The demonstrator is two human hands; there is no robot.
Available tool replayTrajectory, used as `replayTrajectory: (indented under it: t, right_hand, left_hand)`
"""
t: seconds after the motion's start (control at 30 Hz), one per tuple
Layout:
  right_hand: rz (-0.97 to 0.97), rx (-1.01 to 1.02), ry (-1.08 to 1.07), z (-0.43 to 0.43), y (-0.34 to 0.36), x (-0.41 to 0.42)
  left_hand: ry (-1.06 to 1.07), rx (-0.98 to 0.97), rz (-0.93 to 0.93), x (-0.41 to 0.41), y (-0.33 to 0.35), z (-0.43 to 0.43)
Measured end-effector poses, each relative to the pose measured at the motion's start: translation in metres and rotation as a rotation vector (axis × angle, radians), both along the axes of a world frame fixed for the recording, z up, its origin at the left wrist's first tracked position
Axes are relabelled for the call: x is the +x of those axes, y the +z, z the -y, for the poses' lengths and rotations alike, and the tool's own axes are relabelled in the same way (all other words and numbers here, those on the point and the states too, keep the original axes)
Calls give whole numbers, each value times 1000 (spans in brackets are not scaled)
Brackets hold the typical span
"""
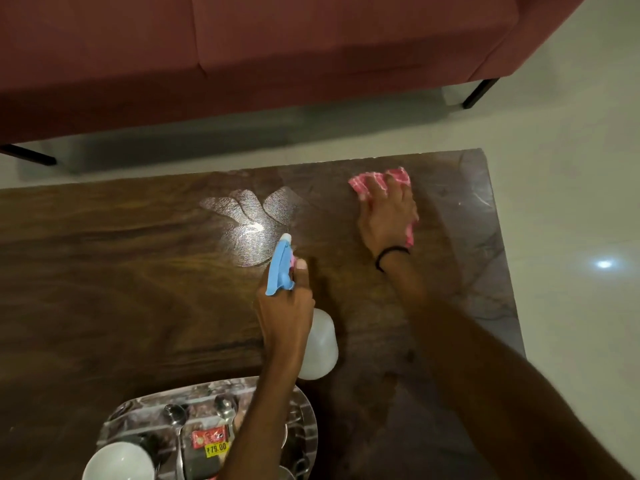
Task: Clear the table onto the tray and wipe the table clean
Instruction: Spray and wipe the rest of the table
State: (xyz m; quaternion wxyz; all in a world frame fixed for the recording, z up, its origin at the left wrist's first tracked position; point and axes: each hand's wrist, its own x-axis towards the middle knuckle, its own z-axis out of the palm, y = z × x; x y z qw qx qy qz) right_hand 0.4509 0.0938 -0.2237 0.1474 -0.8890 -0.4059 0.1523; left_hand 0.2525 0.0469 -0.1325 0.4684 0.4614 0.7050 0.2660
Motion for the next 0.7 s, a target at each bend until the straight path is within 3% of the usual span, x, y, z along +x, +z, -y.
replayTrajectory:
  t: [0.13,0.2,0.3,0.47,0.57,0.63,0.7]
  right_hand:
    - [71,21,542,-32,-10,-92]
    - [40,-21,666,-43,-12,-115]
    - [164,28,641,-86,-12,-88]
    - [109,20,136,-30,-7,-50]
    - [119,-31,371,0,-8,-76]
    - [161,37,517,-33,-9,-51]
    - [148,-4,424,-59,2,-1]
  left_hand:
    - [14,45,-43,-14,-2,-17]
    - [-19,26,-27,-17,0,-23]
    - [10,29,-16,-16,6,-33]
    - [-14,78,-70,-13,11,-39]
    - [-9,97,-65,-6,12,-38]
    - [-18,75,-56,5,11,-33]
    - [-38,64,-48,15,12,-28]
